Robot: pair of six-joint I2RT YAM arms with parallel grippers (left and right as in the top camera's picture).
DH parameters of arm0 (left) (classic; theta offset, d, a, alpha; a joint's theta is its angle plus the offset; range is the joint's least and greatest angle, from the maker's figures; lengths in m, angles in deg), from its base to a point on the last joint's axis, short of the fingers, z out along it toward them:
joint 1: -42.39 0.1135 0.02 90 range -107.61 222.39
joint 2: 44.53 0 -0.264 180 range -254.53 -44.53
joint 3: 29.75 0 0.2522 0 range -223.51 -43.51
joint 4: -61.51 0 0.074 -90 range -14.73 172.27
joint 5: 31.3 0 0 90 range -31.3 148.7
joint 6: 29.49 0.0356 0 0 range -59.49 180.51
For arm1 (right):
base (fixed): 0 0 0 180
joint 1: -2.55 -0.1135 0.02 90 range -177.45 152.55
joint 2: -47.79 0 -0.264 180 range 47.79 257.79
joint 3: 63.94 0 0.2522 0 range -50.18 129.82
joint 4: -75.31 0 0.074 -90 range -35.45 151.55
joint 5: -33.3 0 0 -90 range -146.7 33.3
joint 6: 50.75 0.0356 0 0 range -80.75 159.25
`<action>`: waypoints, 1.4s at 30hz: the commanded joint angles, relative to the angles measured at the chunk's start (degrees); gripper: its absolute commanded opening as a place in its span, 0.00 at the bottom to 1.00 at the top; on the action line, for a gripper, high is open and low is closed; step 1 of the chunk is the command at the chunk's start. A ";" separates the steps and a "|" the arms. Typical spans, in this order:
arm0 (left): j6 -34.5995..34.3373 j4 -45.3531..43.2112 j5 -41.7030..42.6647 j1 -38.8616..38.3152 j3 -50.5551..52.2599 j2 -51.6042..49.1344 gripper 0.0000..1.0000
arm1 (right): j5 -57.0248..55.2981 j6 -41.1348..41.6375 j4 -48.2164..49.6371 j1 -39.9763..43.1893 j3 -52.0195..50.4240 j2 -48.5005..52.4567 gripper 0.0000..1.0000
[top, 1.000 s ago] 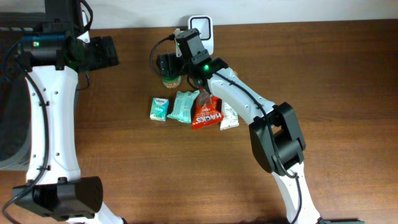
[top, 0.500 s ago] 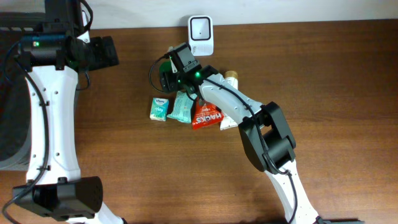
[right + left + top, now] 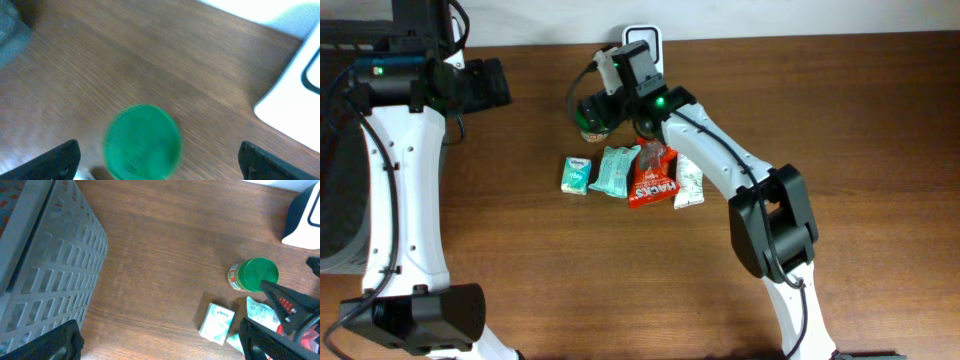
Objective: Scan the item barcode
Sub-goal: 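Lift the jar with the right gripper toward the scanner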
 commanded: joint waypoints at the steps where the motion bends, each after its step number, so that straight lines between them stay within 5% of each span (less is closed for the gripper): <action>1: -0.68 0.17 -0.42 -0.11 -0.83 0.11 0.99 | -2.45 0.50 2.36 -2.19 0.98 0.11 1.00; 8: -0.68 0.17 -0.42 -0.11 -0.83 0.11 0.99 | -6.99 3.26 4.96 -2.84 0.98 7.34 1.00; 13: -0.68 0.17 -0.42 -0.11 -0.83 0.11 0.99 | -6.14 3.26 4.07 -2.99 1.01 6.38 0.53; 19: -0.68 0.17 -0.42 -0.11 -0.83 0.11 0.99 | 5.75 -4.63 -8.52 0.57 1.01 0.96 0.52; 27: -0.68 0.17 -0.42 -0.11 -0.83 0.11 0.99 | 54.25 -8.76 -13.92 15.50 1.01 -0.20 0.53; 38: -0.68 0.17 -0.42 -0.11 -0.83 0.11 0.99 | 49.16 -5.81 -13.20 18.34 1.11 -0.61 0.53; 42: -0.68 0.17 -0.42 -0.11 -0.83 0.11 0.99 | 64.83 -11.45 -14.73 17.97 1.11 -0.72 0.52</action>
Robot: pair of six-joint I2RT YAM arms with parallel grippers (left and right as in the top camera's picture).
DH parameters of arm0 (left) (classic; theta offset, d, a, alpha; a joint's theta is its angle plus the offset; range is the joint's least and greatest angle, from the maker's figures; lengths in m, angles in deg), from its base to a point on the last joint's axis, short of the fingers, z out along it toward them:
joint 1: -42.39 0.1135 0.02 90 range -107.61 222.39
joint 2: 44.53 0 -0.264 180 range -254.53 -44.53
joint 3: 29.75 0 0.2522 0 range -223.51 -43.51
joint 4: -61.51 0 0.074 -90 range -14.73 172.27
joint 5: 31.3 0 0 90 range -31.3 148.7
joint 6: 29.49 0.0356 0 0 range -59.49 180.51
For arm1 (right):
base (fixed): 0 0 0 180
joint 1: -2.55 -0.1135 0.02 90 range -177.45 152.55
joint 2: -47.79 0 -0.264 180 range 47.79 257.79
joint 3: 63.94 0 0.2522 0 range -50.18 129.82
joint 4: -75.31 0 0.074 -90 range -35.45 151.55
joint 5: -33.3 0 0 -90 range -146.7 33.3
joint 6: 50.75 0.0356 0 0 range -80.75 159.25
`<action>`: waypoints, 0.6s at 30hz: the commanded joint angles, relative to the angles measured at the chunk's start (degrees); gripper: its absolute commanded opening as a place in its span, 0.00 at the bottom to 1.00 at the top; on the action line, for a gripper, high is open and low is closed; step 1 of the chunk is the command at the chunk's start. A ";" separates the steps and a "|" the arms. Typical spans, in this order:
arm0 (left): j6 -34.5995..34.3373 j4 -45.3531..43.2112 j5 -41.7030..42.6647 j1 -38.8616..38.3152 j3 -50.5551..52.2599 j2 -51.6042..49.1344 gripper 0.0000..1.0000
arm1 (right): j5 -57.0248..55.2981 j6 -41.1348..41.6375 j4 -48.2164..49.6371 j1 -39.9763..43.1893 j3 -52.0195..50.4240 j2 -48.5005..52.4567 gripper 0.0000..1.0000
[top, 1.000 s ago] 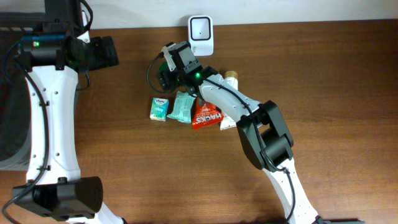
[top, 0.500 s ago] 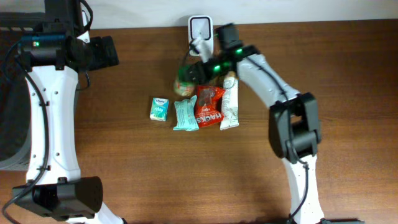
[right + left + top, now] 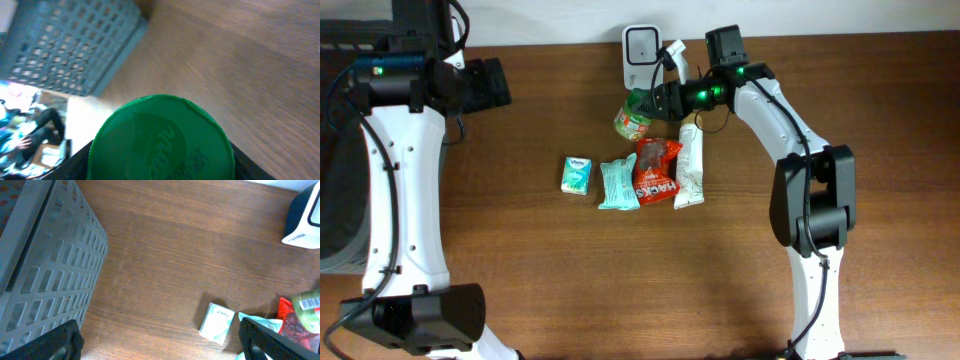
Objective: Scan the item barcode
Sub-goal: 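Lift the jar with the right gripper toward the scanner, then hold the jar in front of the scanner, then carry it right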
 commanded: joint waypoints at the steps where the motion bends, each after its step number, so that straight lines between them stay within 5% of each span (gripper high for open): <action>1: -0.68 0.11 -0.39 -0.11 -0.83 0.11 0.99 | 12.61 -6.08 -2.78 -0.76 0.46 -3.72 0.52; 6: -0.68 0.11 -0.39 -0.11 -0.83 0.11 0.99 | 0.24 -19.39 -18.73 -3.23 0.44 -3.72 0.50; 10: -0.68 0.11 -0.42 -0.11 -0.83 0.11 0.99 | -2.97 -22.58 -21.29 -4.13 0.57 -3.74 0.50; 12: -0.68 0.11 -0.39 -0.11 -0.83 0.11 0.99 | -10.84 -18.05 -20.92 -4.13 3.23 -3.76 0.49; 14: -0.68 0.11 -0.39 -0.11 -0.83 0.11 0.99 | -29.03 -8.22 -20.63 -4.79 10.99 -3.76 0.47; 18: -0.68 0.11 -0.39 -0.11 -0.83 0.11 0.99 | -61.07 -1.51 -15.41 -7.56 20.17 -3.76 0.48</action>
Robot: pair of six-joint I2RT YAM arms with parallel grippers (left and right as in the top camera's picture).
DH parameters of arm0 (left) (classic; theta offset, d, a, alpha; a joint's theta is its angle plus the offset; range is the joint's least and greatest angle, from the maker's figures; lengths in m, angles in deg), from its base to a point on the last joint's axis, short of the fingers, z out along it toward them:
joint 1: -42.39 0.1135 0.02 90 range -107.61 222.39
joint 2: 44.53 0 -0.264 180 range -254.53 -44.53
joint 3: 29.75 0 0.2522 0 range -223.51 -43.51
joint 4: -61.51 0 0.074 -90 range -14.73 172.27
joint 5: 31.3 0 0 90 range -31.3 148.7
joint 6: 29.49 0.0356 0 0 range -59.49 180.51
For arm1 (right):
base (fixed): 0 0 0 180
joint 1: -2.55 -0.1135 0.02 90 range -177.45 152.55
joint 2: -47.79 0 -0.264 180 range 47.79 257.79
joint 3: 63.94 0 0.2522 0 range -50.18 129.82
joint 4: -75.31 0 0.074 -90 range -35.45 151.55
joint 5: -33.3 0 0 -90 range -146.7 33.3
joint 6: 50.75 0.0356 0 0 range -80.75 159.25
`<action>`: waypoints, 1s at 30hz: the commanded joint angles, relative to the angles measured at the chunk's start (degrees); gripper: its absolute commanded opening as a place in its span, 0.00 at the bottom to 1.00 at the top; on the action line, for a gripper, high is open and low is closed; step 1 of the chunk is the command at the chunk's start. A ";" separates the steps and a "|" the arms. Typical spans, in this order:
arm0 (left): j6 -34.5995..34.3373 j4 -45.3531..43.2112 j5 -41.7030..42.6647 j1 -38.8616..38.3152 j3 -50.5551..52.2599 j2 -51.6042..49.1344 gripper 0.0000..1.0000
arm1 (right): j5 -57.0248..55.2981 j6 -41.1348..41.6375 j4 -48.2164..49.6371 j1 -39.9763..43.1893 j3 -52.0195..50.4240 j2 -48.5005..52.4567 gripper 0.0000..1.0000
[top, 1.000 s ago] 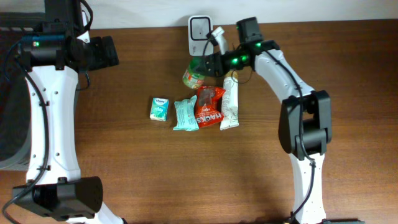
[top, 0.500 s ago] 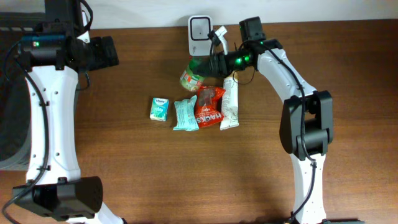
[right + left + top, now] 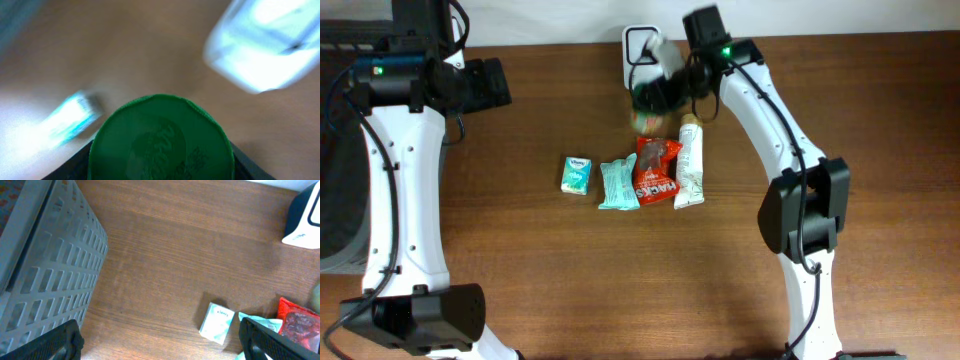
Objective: Scan the item barcode
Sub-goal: 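Hold the jar in front of the scanner, then carry it right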
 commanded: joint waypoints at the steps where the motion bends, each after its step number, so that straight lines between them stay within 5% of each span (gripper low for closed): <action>1: -0.68 0.11 -0.42 -0.11 -0.83 0.11 0.99 | -30.25 5.29 5.62 -3.06 3.72 -2.93 0.48; 4: -0.68 0.11 -0.42 -0.11 -0.83 0.11 0.99 | -40.26 0.57 11.89 -4.28 3.72 -0.22 0.48; 9: -0.68 0.11 -0.42 -0.11 -0.83 0.11 0.99 | -40.17 -8.63 20.87 -4.83 3.69 3.43 0.48; 15: -0.68 0.11 -0.42 -0.11 -0.83 0.11 0.99 | -53.90 -28.52 28.52 -8.66 3.58 7.34 0.47; 30: -0.68 0.11 -0.42 -0.11 -0.83 0.11 0.99 | -46.69 -36.15 35.21 -11.02 3.39 8.81 0.45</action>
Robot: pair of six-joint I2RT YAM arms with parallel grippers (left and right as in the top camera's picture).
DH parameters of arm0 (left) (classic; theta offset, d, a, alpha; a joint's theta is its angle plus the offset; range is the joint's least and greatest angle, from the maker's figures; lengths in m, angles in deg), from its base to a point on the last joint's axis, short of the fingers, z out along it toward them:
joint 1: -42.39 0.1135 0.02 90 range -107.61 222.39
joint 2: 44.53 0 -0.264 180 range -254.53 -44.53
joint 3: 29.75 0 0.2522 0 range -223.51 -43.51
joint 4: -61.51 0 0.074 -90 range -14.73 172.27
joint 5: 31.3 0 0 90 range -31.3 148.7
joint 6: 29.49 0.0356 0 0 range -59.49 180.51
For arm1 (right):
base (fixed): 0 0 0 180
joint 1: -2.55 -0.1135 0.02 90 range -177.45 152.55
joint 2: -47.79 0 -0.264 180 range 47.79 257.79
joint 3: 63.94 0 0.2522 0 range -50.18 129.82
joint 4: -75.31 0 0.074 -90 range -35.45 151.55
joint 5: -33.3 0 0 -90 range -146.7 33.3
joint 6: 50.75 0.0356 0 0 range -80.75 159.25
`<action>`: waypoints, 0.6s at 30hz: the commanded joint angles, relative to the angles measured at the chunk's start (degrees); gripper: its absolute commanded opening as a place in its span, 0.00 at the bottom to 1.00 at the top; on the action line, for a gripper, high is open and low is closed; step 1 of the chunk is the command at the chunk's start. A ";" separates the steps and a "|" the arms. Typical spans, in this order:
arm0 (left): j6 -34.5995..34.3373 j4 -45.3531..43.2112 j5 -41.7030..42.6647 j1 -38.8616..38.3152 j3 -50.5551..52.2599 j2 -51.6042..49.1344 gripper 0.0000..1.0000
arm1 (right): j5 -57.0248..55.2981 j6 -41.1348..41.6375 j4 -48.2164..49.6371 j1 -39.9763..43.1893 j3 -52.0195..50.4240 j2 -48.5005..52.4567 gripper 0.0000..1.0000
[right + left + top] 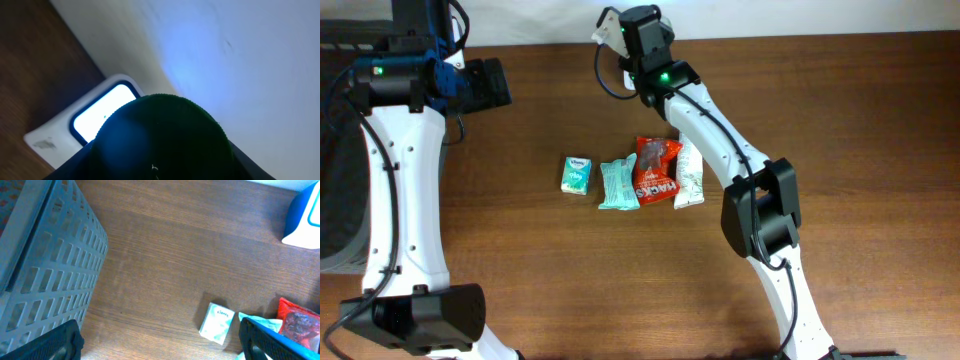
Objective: Scan the item barcode
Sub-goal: 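Hold the jar in front of the scanner, then carry it right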
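Observation:
My right gripper point(632, 38) is at the table's back edge, shut on a green-lidded jar. The jar's dark lid point(160, 137) fills the lower half of the right wrist view. Just beyond the lid stands the white barcode scanner point(75, 130), its lit window facing the camera. A bluish light falls on the wall behind it. In the overhead view the arm hides both jar and scanner. The scanner's side point(305, 217) shows in the left wrist view. My left gripper point(160, 347) hangs open at the far left point(488, 84), holding nothing.
Four packets lie in a row mid-table: a tissue pack point(576, 174), a teal packet point(616, 184), a red snack bag point(653, 172) and a white-green sachet point(688, 175). A grey slatted basket point(45, 265) stands at the left edge.
My right gripper, still shut on the jar, has moved from just in front of the scanner to the back edge over it. The scanner window now shows close behind the lid. The left arm stayed.
My right gripper was open above the jar standing left of the scanner. Then it held the jar tilted in front of the scanner, then lower and closer to it. Now the jar is right at the scanner. The left arm has not moved.

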 commanded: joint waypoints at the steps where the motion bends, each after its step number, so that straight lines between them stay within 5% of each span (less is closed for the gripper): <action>1: -0.68 0.11 -0.42 -0.11 -0.83 0.11 0.99 | -1.60 -1.92 0.68 -0.76 0.66 1.29 0.45; 6: -0.68 0.11 -0.42 -0.11 -0.83 0.11 0.99 | -9.97 -1.33 2.67 0.33 0.55 1.68 0.39; 10: -0.68 0.11 -0.42 -0.11 -0.83 0.11 0.99 | -11.91 7.63 2.23 3.96 0.68 0.74 0.38; 18: -0.68 0.11 -0.42 -0.11 -0.83 0.11 0.99 | -11.17 31.95 -16.48 23.02 0.76 -3.19 0.39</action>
